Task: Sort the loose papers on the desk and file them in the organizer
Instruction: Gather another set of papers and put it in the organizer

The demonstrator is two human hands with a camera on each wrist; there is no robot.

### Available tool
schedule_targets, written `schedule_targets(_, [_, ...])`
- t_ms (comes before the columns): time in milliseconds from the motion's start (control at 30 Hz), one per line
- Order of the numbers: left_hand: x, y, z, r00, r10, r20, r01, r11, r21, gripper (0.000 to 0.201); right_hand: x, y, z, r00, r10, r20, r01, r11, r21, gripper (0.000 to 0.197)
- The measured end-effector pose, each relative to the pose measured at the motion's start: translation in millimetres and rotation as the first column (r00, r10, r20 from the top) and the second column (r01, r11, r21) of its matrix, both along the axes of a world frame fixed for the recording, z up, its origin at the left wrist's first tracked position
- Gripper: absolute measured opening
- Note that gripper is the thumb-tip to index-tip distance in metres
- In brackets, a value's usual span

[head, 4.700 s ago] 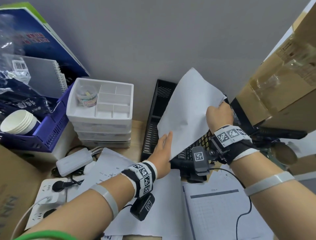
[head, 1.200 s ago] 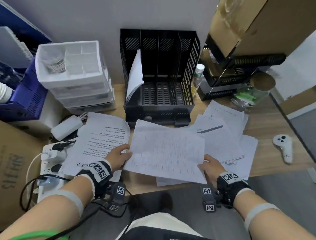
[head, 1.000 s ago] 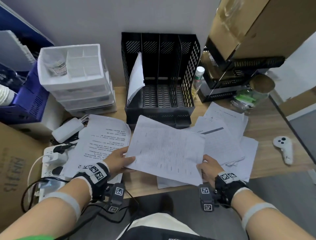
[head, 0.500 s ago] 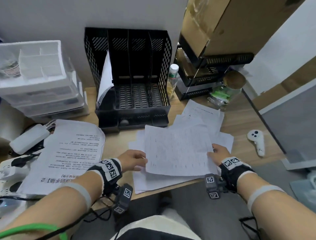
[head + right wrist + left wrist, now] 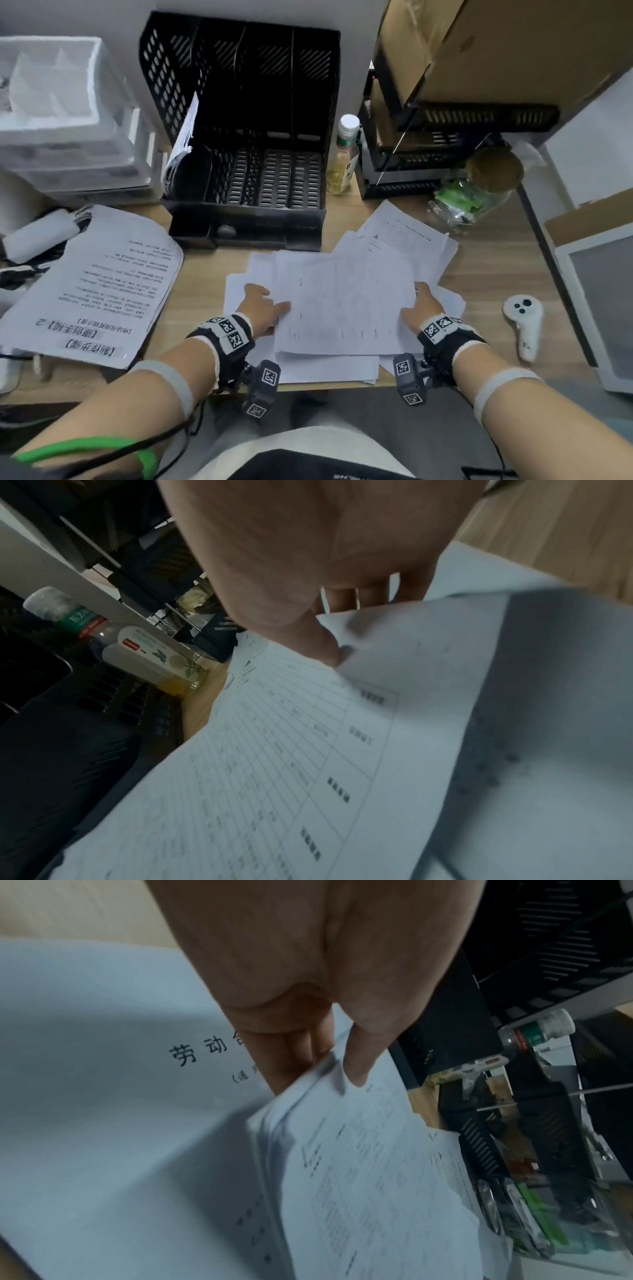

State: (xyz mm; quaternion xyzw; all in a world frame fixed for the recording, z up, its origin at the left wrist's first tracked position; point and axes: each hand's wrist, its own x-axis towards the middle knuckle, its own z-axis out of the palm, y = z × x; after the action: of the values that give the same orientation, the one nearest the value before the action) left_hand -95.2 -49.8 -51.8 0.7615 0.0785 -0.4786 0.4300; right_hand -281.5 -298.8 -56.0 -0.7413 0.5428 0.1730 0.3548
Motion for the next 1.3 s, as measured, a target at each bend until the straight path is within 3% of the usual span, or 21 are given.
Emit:
schedule_targets(133, [6.8, 3.6, 13.1, 0.979, -0.199, -0.038, 0.198, 0.979, -0.042, 0.038, -1.6, 6.9, 1.8, 0.988, 0.012, 0.151, -0.024, 0.996, 0.080, 0.047])
schedule_targets(300, [22.4, 18.6, 38.0, 0.967, -0.252, 0.038, 0.254, 0.965, -0.065, 0.045, 8.4, 3.5, 9.8, 0.976, -0.050, 0.211, 0.016, 0.987, 0.160, 0.034])
schedule_targets(400, [40.6, 30.9, 58.8, 0.976, -0.190, 0.108, 0.203, 0.971, -0.122, 0.043, 20.5, 5.0, 23.5, 0.934, -0.193, 0.301, 0.122, 0.963, 0.239, 0.049])
schedule_targets(433, [48.4, 35.4, 66.8, 0.978, -0.166, 0.129, 0.184, 0.972, -0.144, 0.043, 26.3, 7.1, 32.4, 0.918, -0.182, 0.352, 0.121, 0.975, 0.188, 0.061])
schedule_targets(500, [68.4, 40.7, 83.6, 0.976, -0.145, 0.160, 0.173, 0.968, -0.180, 0.047, 41.0, 14.0, 56.0, 0.900, 0.016, 0.436, 0.006, 0.999, -0.048, 0.083])
schedule_targets(567, [86.3, 40.7, 102.4, 0.979, -0.117, 0.169, 0.154, 0.961, -0.229, 0.045, 54.9, 27.8, 89.3, 0.836, 0.302, 0.459, -0.224, 0.950, -0.217, 0.094])
schedule_targets(633, [103.6, 36.7, 127.2, 0.982, -0.061, 0.181, 0.112, 0.953, -0.282, 0.038, 68.6, 49.4, 121.0, 0.731, 0.542, 0.415, -0.527, 0.835, -0.160, 0.110])
schedule_targets(700, [119.3, 33.3, 157.0, 0.979, -0.061, 0.197, 0.124, 0.937, -0.327, 0.034, 84.5, 78.0, 140.0, 0.630, 0.707, 0.322, -0.734, 0.677, -0.051, 0.126])
schedule_targets(767, [128.9, 27.8, 183.8, 0.972, -0.126, 0.196, 0.193, 0.907, -0.374, 0.030, 100.2, 99.5, 141.0, 0.578, 0.785, 0.223, -0.785, 0.610, -0.112, 0.120])
schedule_targets(900, [152.4, 17.5, 219.9, 0.963, -0.198, 0.183, 0.264, 0.833, -0.486, 0.024, 130.9, 122.1, 143.0, 0.646, 0.760, 0.068, -0.649, 0.595, -0.475, 0.070])
schedule_targets(967, [165.9, 15.5, 225.4, 0.968, -0.189, 0.163, 0.248, 0.807, -0.537, 0.038, 139.3, 127.1, 149.8, 0.686, 0.723, 0.083, -0.586, 0.617, -0.525, 0.058])
schedule_targets(1067, [182.2, 18.8, 216.7, 0.974, -0.154, 0.166, 0.219, 0.824, -0.522, 0.056, 150.8, 131.5, 166.6, 0.724, 0.582, 0.371, -0.391, 0.789, -0.474, 0.039])
schedule_targets(1167, [188.3, 23.1, 199.5, 0.941, -0.218, 0.257, 0.308, 0.866, -0.394, 0.041, 170.5, 135.5, 182.7, 0.713, 0.347, 0.609, -0.210, 0.935, -0.286, 0.038])
schedule_targets(1233, [191.7, 26.7, 191.6, 0.903, -0.267, 0.336, 0.378, 0.865, -0.329, 0.032, 189.9, 141.0, 192.5, 0.720, 0.292, 0.629, -0.173, 0.954, -0.245, 0.047])
schedule_targets(1300, [196.3, 31.4, 189.3, 0.885, -0.290, 0.365, 0.412, 0.852, -0.322, 0.035, 213.0, 147.8, 197.2, 0.730, 0.281, 0.623, -0.182, 0.959, -0.218, 0.049])
